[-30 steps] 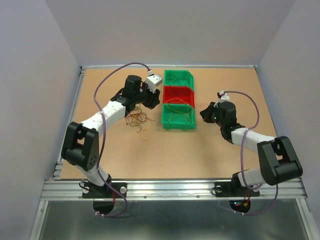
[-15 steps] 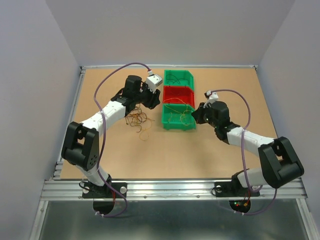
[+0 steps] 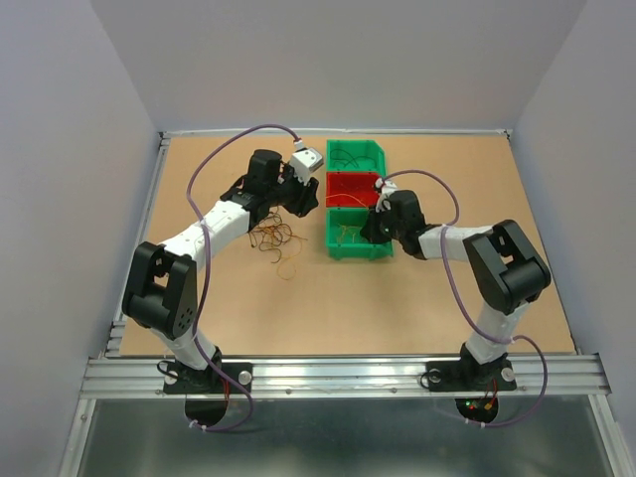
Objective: Untangle the cables
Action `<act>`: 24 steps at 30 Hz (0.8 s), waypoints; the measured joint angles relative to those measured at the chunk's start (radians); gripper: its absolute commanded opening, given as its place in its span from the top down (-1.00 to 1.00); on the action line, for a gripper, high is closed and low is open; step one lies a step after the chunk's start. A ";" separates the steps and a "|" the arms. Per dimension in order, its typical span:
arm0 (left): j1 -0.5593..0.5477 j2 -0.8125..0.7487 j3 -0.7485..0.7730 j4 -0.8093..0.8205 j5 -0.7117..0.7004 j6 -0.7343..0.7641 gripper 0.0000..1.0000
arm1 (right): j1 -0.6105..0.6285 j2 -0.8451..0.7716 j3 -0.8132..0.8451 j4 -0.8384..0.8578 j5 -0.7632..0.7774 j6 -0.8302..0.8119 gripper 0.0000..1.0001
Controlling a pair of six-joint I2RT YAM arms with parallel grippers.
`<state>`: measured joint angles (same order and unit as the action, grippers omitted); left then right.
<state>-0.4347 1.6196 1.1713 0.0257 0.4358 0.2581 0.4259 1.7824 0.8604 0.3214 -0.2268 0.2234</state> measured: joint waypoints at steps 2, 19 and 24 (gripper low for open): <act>0.000 0.000 0.000 0.000 -0.003 0.000 -0.06 | 0.007 0.012 0.005 -0.009 -0.005 -0.011 0.74; 0.040 -0.042 -0.029 0.038 -0.051 -0.013 -0.16 | 0.038 -0.258 0.053 -0.169 0.091 -0.068 -0.25; 0.039 -0.042 -0.029 0.038 -0.052 -0.013 -0.16 | 0.039 -0.227 0.133 -0.221 0.095 -0.103 -0.35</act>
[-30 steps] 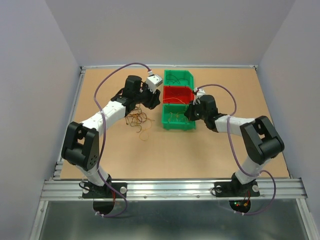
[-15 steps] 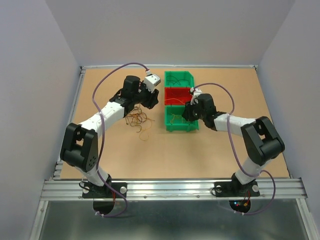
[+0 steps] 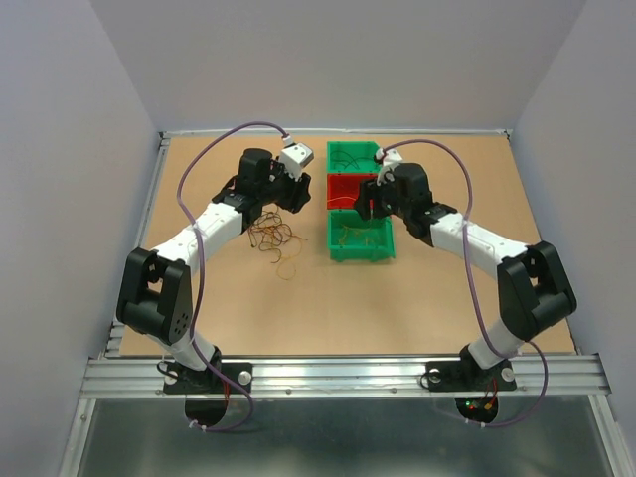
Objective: Untangle the cables
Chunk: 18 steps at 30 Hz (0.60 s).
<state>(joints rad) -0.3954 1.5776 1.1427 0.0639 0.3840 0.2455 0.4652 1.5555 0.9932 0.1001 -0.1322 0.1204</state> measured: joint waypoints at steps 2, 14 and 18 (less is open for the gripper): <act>0.000 0.000 0.000 0.000 0.000 0.000 -0.16 | 0.000 0.053 0.069 -0.013 -0.004 -0.018 -0.36; 0.000 0.000 0.000 0.000 0.000 0.000 -0.16 | 0.000 0.262 0.255 -0.076 -0.063 -0.102 -0.36; 0.000 0.000 0.000 0.000 0.000 0.000 -0.16 | 0.000 0.293 0.263 -0.087 -0.085 -0.118 -0.17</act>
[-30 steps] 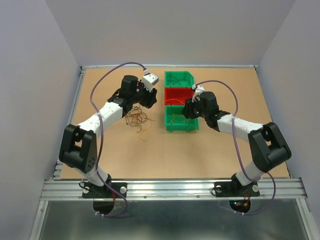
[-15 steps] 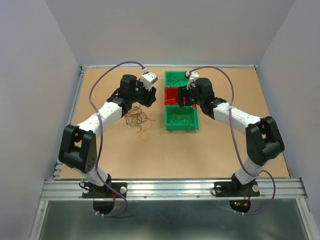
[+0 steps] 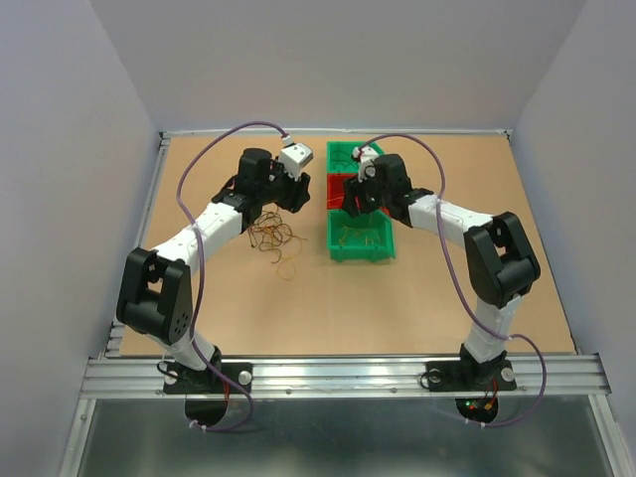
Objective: Untangle the cables
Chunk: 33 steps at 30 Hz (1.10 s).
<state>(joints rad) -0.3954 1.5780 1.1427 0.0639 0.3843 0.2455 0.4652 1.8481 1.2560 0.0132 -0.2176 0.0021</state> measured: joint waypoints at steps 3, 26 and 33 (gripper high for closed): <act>0.000 0.000 0.000 0.000 0.001 0.000 -0.16 | 0.000 0.013 0.009 -0.003 -0.026 -0.003 0.32; 0.000 0.011 0.000 -0.002 0.007 0.005 -0.14 | 0.001 -0.124 -0.182 0.045 -0.093 -0.032 0.99; 0.000 0.012 0.000 -0.001 0.005 0.008 -0.14 | 0.001 -0.001 -0.204 0.061 -0.091 -0.025 0.99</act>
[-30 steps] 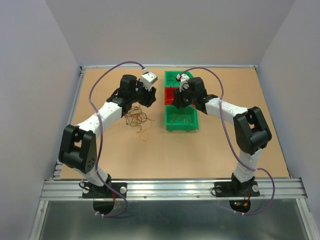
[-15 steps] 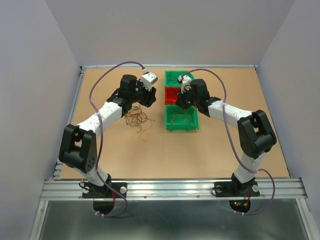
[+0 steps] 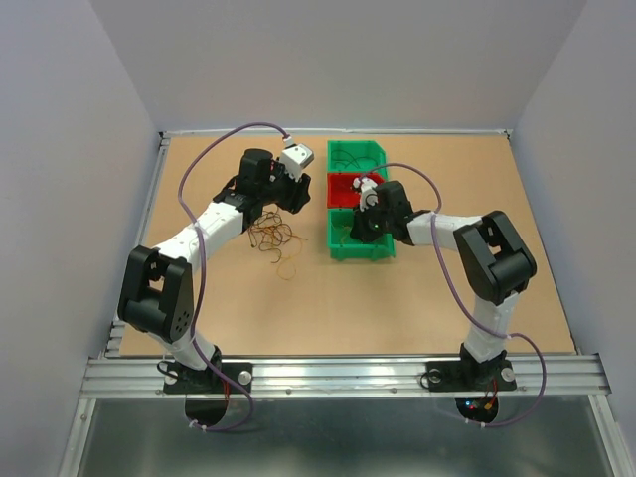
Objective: Untangle the cables
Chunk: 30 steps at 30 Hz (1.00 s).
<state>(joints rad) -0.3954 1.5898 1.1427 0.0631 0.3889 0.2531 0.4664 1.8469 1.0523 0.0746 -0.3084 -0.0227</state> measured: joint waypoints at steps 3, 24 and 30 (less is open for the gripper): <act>0.000 0.000 0.000 0.000 -0.004 0.000 -0.14 | -0.004 0.060 0.017 0.024 -0.003 0.015 0.99; 0.001 -0.035 -0.002 -0.002 -0.088 0.007 -0.35 | 0.000 -0.114 -0.076 0.038 0.090 0.070 -0.20; 0.012 -0.080 -0.002 -0.023 -0.113 0.027 -0.36 | 0.000 -0.180 -0.137 0.065 0.092 0.084 -0.71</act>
<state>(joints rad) -0.3832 1.5097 1.1404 0.0399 0.2764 0.2806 0.4664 1.6669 0.9150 0.1394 -0.2161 0.0616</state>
